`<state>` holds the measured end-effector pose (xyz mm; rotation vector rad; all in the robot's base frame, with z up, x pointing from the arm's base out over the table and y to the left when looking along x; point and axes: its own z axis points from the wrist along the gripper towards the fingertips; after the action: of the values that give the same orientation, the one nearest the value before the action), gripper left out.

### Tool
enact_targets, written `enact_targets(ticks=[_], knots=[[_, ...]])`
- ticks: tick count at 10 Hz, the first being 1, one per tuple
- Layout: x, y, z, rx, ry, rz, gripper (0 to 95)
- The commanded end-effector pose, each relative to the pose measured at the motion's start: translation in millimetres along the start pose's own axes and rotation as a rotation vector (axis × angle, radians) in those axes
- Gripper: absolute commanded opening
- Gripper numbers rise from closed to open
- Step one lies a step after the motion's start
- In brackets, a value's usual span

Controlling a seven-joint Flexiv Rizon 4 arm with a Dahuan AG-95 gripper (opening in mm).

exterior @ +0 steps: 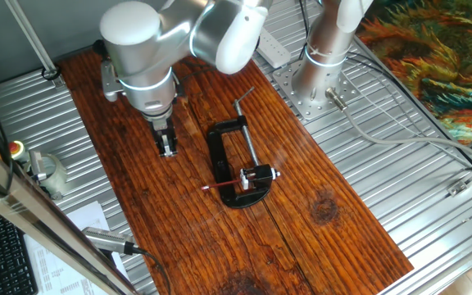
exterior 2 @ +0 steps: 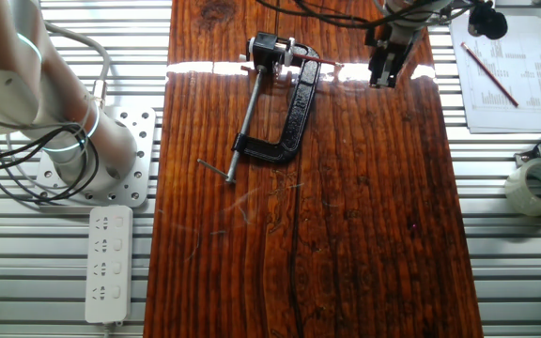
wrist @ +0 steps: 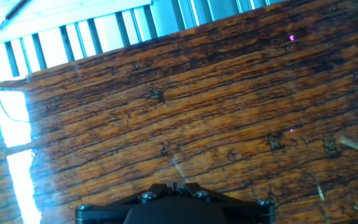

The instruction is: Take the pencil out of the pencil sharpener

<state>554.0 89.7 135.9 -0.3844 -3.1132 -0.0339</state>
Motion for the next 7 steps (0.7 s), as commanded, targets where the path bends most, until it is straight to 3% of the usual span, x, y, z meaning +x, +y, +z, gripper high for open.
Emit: enact_targets(ticks=[1, 3, 4, 6, 7], knots=[[1.6, -1.1, 0.0, -0.004, -0.004, -0.001, 0.0], [1.6, -1.1, 0.0, -0.005, -0.016, -0.007, 0.0], [1.6, -1.1, 0.0, -0.012, -0.038, -0.016, 0.0], [1.6, -1.1, 0.0, -0.016, -0.01, -0.08, 0.0], [1.6, -1.1, 0.0, -0.015, -0.012, -0.081, 0.0]])
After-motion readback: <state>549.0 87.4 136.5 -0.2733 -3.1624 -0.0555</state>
